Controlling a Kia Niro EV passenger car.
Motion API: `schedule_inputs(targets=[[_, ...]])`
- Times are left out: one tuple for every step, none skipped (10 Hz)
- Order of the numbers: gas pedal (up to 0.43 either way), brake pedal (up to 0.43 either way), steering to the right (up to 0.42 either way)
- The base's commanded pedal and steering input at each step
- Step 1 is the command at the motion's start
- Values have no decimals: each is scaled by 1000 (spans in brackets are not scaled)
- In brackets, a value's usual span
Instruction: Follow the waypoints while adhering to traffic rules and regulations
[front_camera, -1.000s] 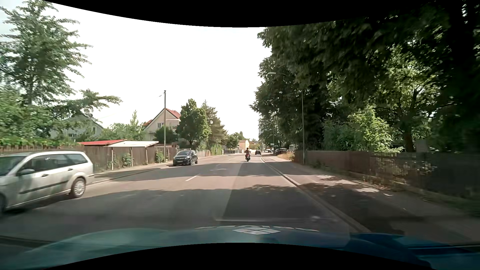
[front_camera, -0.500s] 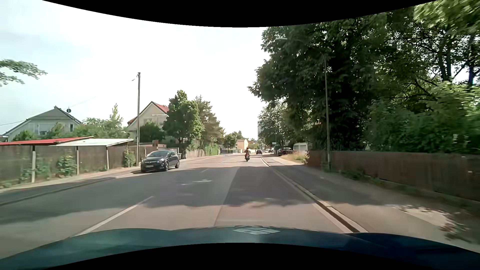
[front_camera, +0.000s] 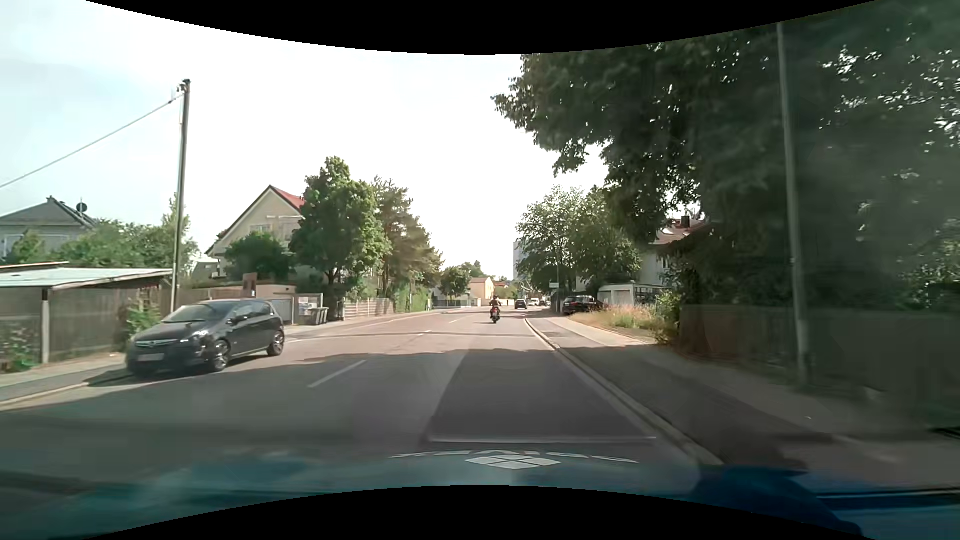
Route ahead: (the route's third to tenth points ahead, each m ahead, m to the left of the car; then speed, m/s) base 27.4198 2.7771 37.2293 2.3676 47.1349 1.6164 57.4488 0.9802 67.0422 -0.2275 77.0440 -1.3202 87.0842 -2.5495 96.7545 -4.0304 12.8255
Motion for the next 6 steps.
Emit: schedule_inputs(targets=[[59, 0, 2], [59, 0, 2], [59, 0, 2], [59, 0, 1], [47, 0, 1], [8, 0, 2]])
